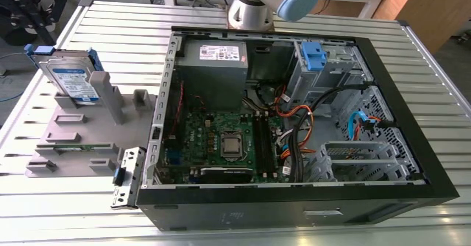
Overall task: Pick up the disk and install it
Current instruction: 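Pick up the disk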
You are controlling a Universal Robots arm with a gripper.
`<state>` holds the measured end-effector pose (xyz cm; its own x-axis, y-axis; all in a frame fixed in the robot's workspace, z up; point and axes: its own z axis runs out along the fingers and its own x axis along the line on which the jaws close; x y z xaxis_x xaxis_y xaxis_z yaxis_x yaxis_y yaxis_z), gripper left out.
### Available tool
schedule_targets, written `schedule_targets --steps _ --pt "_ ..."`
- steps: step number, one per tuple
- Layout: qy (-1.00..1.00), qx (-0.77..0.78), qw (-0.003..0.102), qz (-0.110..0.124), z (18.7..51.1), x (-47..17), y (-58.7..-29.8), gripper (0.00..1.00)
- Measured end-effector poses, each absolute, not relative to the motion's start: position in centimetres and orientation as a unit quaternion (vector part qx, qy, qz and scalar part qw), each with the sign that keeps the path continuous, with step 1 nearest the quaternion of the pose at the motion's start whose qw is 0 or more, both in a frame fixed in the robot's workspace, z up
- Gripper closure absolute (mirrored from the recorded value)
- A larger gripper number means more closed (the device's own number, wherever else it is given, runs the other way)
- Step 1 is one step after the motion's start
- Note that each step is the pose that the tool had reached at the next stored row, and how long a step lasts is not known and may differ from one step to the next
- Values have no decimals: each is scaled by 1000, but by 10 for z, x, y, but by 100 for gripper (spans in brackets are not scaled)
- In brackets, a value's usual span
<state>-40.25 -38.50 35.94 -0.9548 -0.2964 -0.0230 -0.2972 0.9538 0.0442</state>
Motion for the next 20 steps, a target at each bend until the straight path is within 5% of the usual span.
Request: schedule_targets --steps 20 --pt "961 -277 5 24 359 -402 -385 89"
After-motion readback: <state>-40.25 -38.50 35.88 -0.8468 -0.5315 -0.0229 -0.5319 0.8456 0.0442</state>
